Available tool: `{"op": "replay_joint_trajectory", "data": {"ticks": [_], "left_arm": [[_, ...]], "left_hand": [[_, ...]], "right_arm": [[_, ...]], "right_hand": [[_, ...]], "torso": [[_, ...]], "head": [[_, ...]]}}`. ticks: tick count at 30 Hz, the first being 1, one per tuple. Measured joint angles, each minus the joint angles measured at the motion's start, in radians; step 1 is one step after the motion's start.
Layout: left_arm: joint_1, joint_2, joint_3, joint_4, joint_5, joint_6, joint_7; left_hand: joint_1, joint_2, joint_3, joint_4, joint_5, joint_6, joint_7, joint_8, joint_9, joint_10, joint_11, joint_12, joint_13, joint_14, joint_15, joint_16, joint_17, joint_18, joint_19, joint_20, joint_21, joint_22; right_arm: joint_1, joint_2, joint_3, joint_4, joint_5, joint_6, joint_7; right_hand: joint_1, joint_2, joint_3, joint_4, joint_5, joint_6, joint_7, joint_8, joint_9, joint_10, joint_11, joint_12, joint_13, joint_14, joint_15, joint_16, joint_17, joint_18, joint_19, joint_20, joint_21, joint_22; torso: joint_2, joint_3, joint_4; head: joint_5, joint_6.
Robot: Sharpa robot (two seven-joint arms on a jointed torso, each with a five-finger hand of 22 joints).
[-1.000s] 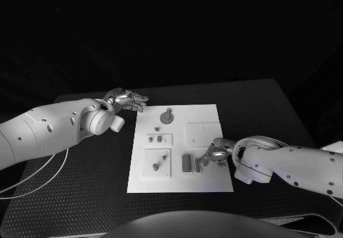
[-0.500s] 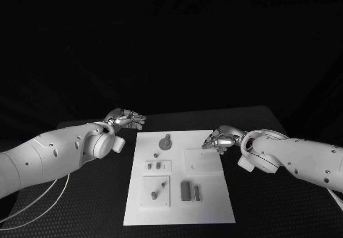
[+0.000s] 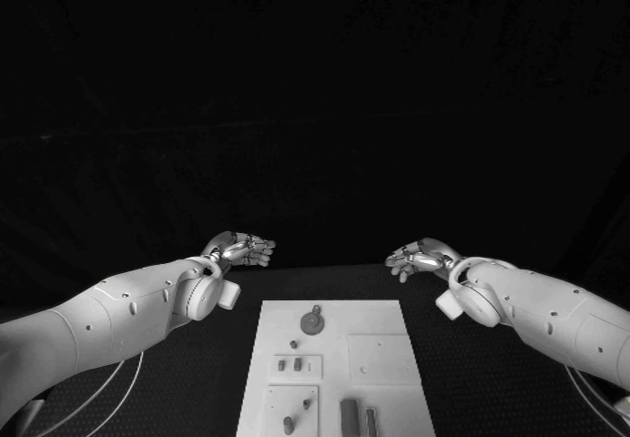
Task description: Assemble the parts on the task board
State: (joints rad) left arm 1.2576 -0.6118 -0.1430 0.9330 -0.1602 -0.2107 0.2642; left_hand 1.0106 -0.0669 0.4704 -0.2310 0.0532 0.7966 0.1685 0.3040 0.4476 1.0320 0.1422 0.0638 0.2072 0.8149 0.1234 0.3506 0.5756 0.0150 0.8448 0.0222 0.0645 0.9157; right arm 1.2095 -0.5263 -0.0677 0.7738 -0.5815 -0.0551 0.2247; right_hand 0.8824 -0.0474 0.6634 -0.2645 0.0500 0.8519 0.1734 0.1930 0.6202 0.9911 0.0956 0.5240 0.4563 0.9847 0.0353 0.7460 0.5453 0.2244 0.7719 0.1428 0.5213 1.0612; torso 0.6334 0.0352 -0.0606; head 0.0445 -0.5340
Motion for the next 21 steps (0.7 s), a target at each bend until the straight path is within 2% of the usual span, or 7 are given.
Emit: {"op": "replay_joint_trajectory", "data": {"ticks": [2, 6, 10, 14, 16, 18, 21], "left_arm": [[0.003, 0.000, 0.004, -0.007, 0.008, 0.013, 0.000], [0.005, 0.018, 0.005, -0.039, 0.022, 0.040, -0.001], [0.003, 0.023, 0.004, -0.044, 0.031, 0.054, 0.002], [0.004, 0.026, 0.004, -0.057, 0.035, 0.060, 0.008], [0.003, 0.025, 0.004, -0.057, 0.035, 0.060, 0.008], [0.002, 0.023, 0.005, -0.051, 0.035, 0.059, 0.006], [-0.005, 0.015, 0.011, -0.030, 0.035, 0.052, 0.006]], "left_hand": [[-0.023, 0.005, -0.006, 0.007, 0.000, -0.024, -0.005, -0.012, -0.005, -0.042, 0.005, 0.000, -0.020, -0.043, 0.011, -0.032, -0.014, 0.000, -0.043, 0.014, 0.000, -0.029], [-0.065, 0.021, -0.009, 0.033, 0.000, -0.075, -0.016, -0.034, -0.010, -0.096, 0.014, 0.000, -0.048, -0.092, 0.033, -0.069, -0.034, 0.000, -0.094, 0.034, 0.000, -0.077], [-0.074, 0.011, -0.015, 0.035, 0.000, -0.085, -0.023, -0.034, -0.009, -0.115, 0.004, 0.000, -0.062, -0.101, 0.030, -0.077, -0.041, 0.000, -0.096, 0.036, 0.000, -0.101], [-0.083, 0.012, -0.020, 0.029, 0.000, -0.088, -0.026, -0.033, -0.002, -0.116, 0.004, 0.000, -0.069, -0.104, 0.027, -0.077, -0.044, 0.000, -0.096, 0.036, 0.000, -0.119], [-0.235, 0.019, -0.095, 0.059, -0.010, -0.197, -0.050, -0.070, -0.071, -0.262, -0.023, -0.007, -0.092, -0.221, 0.003, -0.124, -0.130, 0.000, -0.219, 0.027, -0.010, -0.250], [-0.449, 0.034, -0.198, 0.106, -0.023, -0.360, -0.083, -0.134, -0.174, -0.472, -0.057, -0.023, -0.124, -0.383, -0.031, -0.186, -0.251, 0.000, -0.390, 0.014, -0.025, -0.430], [-0.671, 0.047, -0.306, 0.156, -0.033, -0.533, -0.117, -0.201, -0.282, -0.694, -0.091, -0.039, -0.157, -0.554, -0.068, -0.251, -0.379, 0.000, -0.570, -0.001, -0.041, -0.622]], "right_arm": [[-0.014, 0.001, 0.024, -0.022, 0.029, 0.001, 0.015], [-0.032, 0.015, 0.038, -0.021, 0.087, -0.001, 0.045], [-0.044, 0.011, 0.053, -0.012, 0.124, -0.003, 0.066], [-0.049, 0.009, 0.057, -0.015, 0.144, -0.007, 0.079], [-0.051, 0.009, 0.056, -0.015, 0.145, -0.007, 0.079], [-0.051, 0.006, 0.056, -0.011, 0.146, -0.010, 0.077], [-0.052, -0.002, 0.056, 0.012, 0.149, -0.017, 0.076]], "right_hand": [[-0.003, 0.002, -0.007, 0.007, 0.005, -0.030, 0.000, -0.016, -0.010, -0.040, 0.020, -0.062, -0.042, -0.091, 0.041, -0.086, -0.025, -0.033, -0.084, 0.017, -0.053, -0.019], [-0.031, 0.015, -0.035, 0.019, 0.005, -0.086, -0.006, -0.036, -0.026, -0.134, 0.044, -0.181, -0.127, -0.262, 0.100, -0.236, -0.081, -0.063, -0.196, 0.040, -0.134, -0.052], [-0.032, 0.016, -0.054, 0.029, 0.005, -0.119, -0.009, -0.042, -0.035, -0.179, 0.050, -0.251, -0.184, -0.339, 0.113, -0.309, -0.119, -0.085, -0.277, 0.055, -0.189, -0.069], [-0.032, 0.016, -0.070, 0.039, 0.005, -0.125, -0.004, -0.042, -0.039, -0.176, 0.054, -0.282, -0.219, -0.344, 0.115, -0.332, -0.136, -0.086, -0.306, 0.060, -0.207, -0.070], [-0.170, 0.021, -0.168, 0.075, -0.005, -0.243, -0.030, -0.063, -0.132, -0.299, 0.032, -0.324, -0.261, -0.448, 0.096, -0.400, -0.202, -0.116, -0.384, 0.032, -0.259, -0.226], [-0.373, 0.028, -0.307, 0.128, -0.019, -0.414, -0.069, -0.099, -0.268, -0.492, -0.004, -0.380, -0.316, -0.597, 0.061, -0.497, -0.298, -0.149, -0.493, -0.018, -0.333, -0.459], [-0.570, 0.036, -0.446, 0.181, -0.031, -0.585, -0.111, -0.135, -0.405, -0.687, -0.040, -0.436, -0.371, -0.749, 0.022, -0.594, -0.394, -0.172, -0.602, -0.067, -0.406, -0.694]], "torso": [[-0.005, 0.0002, -0.0005], [-0.016, 0.0020, -0.0023], [-0.027, 0.0046, -0.0026], [-0.031, 0.0070, -0.0024], [-0.032, 0.0078, -0.0024], [-0.033, 0.0072, -0.0017], [-0.037, 0.0030, 0.0037]], "head": [[0.003, 0.008], [0.010, 0.015], [0.014, 0.013], [0.017, 0.013], [0.018, 0.012], [0.016, 0.011], [0.009, 0.003]]}}
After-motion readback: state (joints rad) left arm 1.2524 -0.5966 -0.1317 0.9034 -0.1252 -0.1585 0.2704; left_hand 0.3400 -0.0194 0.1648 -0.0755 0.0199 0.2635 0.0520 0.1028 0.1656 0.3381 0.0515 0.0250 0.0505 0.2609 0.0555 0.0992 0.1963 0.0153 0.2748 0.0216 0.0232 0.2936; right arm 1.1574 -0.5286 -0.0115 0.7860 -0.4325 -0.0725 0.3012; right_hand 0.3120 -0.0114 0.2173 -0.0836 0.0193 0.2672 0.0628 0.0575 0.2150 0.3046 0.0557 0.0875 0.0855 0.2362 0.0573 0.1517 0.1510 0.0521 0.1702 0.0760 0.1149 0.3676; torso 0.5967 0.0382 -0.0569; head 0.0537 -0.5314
